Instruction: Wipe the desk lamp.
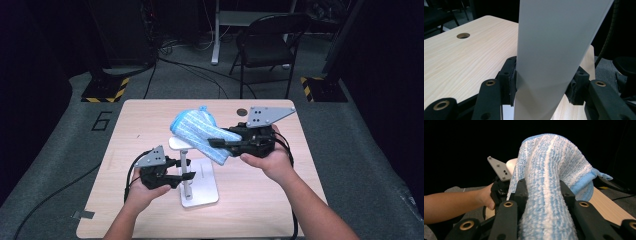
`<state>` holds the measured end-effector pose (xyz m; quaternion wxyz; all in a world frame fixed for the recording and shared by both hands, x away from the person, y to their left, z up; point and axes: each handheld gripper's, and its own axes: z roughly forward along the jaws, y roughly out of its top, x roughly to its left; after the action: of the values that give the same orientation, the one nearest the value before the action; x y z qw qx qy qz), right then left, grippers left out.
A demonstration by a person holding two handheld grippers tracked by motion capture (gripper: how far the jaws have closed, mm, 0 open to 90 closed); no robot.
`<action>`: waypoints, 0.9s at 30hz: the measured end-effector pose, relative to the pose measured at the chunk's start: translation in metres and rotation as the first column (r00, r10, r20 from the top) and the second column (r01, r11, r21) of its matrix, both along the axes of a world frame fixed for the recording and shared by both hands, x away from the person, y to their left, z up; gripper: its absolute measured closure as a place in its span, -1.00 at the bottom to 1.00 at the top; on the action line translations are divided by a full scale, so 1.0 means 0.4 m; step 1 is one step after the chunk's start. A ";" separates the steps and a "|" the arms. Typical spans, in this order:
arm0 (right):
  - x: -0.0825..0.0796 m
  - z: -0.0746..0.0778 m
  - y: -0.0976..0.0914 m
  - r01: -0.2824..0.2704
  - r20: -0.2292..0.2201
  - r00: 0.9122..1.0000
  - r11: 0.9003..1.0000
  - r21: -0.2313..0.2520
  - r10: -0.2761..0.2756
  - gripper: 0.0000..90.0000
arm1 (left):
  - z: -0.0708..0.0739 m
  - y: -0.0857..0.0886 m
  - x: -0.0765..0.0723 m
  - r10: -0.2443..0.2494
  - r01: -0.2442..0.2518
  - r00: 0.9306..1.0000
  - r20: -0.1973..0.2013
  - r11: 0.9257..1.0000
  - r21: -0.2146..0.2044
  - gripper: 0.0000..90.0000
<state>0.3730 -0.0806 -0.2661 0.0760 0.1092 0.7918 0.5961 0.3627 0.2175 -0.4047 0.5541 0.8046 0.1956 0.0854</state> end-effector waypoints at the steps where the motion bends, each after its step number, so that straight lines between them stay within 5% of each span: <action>1: -0.002 0.002 0.012 -0.007 0.003 1.000 1.000 0.004 0.007 0.50 | 0.000 0.000 0.000 0.001 -0.001 1.000 0.000 1.000 0.001 0.13; 18: -0.025 0.008 0.096 -0.086 0.018 0.996 0.996 0.020 0.085 0.50 | 0.000 0.000 -0.001 0.003 -0.003 1.000 0.002 1.000 -0.001 0.12; 27: -0.031 0.008 0.102 -0.096 0.031 0.995 0.995 0.015 0.095 0.50 | -0.001 0.000 -0.001 0.004 -0.004 1.000 0.007 1.000 0.001 0.13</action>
<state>0.3608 -0.0398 -0.2627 0.0587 0.0627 0.7899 0.6072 0.3621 0.2176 -0.4050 0.5543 0.8041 0.1952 0.0892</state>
